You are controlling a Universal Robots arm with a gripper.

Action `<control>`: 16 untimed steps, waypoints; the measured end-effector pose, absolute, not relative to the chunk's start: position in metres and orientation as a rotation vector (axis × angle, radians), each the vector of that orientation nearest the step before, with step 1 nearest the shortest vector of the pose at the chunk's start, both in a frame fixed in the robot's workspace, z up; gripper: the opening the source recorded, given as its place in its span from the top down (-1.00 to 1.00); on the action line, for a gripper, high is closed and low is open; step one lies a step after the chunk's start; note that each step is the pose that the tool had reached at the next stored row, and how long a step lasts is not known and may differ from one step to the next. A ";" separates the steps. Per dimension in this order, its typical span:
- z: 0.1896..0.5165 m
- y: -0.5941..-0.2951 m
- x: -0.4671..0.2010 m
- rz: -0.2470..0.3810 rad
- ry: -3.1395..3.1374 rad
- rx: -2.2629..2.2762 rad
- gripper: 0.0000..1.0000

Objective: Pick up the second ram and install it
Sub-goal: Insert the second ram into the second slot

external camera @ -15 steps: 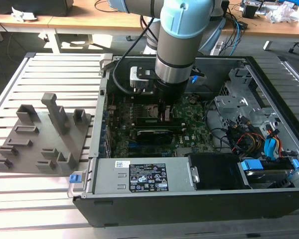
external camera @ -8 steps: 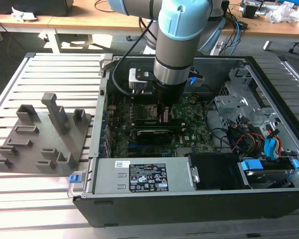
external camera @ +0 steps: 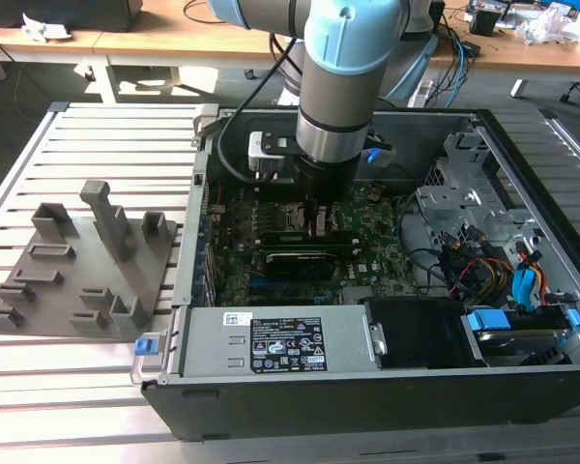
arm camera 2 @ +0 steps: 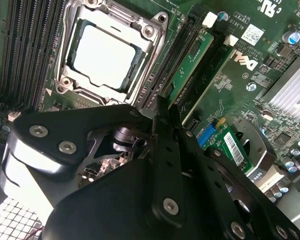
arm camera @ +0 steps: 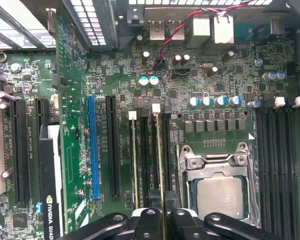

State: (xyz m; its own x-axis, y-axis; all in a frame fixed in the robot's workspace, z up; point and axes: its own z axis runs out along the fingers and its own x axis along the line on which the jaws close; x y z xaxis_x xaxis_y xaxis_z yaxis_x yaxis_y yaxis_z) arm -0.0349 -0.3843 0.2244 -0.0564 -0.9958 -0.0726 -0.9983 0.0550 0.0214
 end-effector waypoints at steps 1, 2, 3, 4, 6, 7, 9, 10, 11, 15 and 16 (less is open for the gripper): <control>0.224 -0.384 -0.035 0.102 2.254 -2.131 0.72; 0.224 -0.384 -0.035 0.102 2.254 -2.131 0.72; 0.224 -0.384 -0.035 0.102 2.254 -2.131 0.72; 0.224 -0.384 -0.035 0.102 2.254 -2.131 0.72; 0.223 -0.384 -0.035 0.102 2.254 -2.131 0.72; 0.223 -0.384 -0.035 0.102 2.254 -2.131 0.72; 0.222 -0.384 -0.035 0.102 2.254 -2.131 0.72; 0.222 -0.384 -0.035 0.102 2.254 -2.131 0.72; 0.223 -0.384 -0.035 0.102 2.253 -2.131 0.72; 0.226 -0.384 -0.035 0.102 2.254 -2.131 0.72; 0.227 -0.384 -0.035 0.102 2.254 -2.131 0.72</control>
State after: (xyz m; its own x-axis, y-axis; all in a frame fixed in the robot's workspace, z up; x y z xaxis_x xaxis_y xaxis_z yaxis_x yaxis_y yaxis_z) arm -0.0350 -0.3845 0.2269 -0.0566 -0.9958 -0.0726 -0.9982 0.0552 0.0214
